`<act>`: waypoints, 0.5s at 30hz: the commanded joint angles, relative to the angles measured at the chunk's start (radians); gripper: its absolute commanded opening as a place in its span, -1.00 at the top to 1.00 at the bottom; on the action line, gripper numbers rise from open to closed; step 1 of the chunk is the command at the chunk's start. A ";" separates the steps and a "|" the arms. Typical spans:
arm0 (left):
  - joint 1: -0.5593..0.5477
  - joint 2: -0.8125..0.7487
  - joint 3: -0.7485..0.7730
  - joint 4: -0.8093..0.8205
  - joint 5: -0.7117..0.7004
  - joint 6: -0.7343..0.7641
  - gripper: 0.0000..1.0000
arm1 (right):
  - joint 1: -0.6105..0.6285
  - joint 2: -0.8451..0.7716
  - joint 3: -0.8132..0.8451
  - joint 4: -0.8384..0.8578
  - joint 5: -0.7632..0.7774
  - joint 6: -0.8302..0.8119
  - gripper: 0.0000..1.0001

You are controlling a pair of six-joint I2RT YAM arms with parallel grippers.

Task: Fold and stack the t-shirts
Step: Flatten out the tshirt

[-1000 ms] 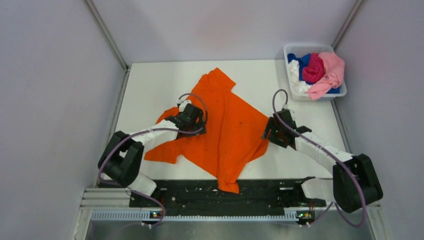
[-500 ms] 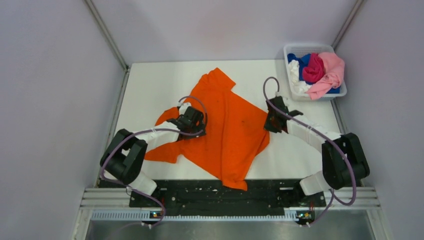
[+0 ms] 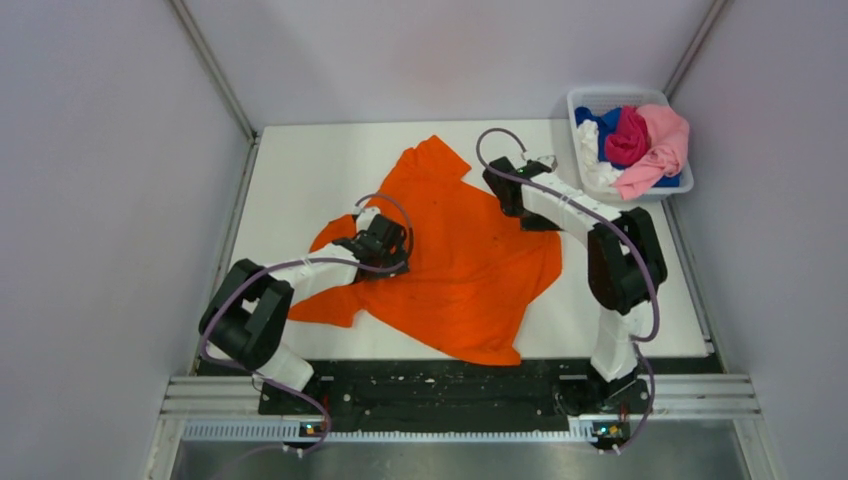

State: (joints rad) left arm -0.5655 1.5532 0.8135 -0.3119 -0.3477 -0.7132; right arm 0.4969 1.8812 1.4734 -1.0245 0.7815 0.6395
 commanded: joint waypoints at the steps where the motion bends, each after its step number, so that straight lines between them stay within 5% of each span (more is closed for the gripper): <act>1: 0.000 -0.040 0.000 -0.068 -0.036 -0.019 -0.98 | 0.005 -0.029 0.068 -0.199 0.251 0.149 -0.36; 2: 0.000 -0.046 0.002 -0.069 -0.039 -0.018 -0.98 | 0.009 -0.065 0.033 -0.196 0.274 0.196 -0.68; 4: 0.001 -0.053 0.006 -0.070 -0.044 -0.018 -0.98 | 0.010 -0.156 -0.066 -0.164 0.280 0.259 -0.96; 8: 0.000 -0.057 0.020 -0.070 -0.047 -0.012 -0.98 | 0.006 -0.415 -0.331 0.088 0.121 0.221 -0.98; 15: 0.000 -0.032 0.055 -0.057 -0.041 -0.002 -0.98 | -0.046 -0.827 -0.806 0.552 -0.452 0.158 -0.92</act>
State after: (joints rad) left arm -0.5655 1.5322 0.8215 -0.3782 -0.3752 -0.7155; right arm 0.4801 1.1995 0.8448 -0.7597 0.6716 0.7937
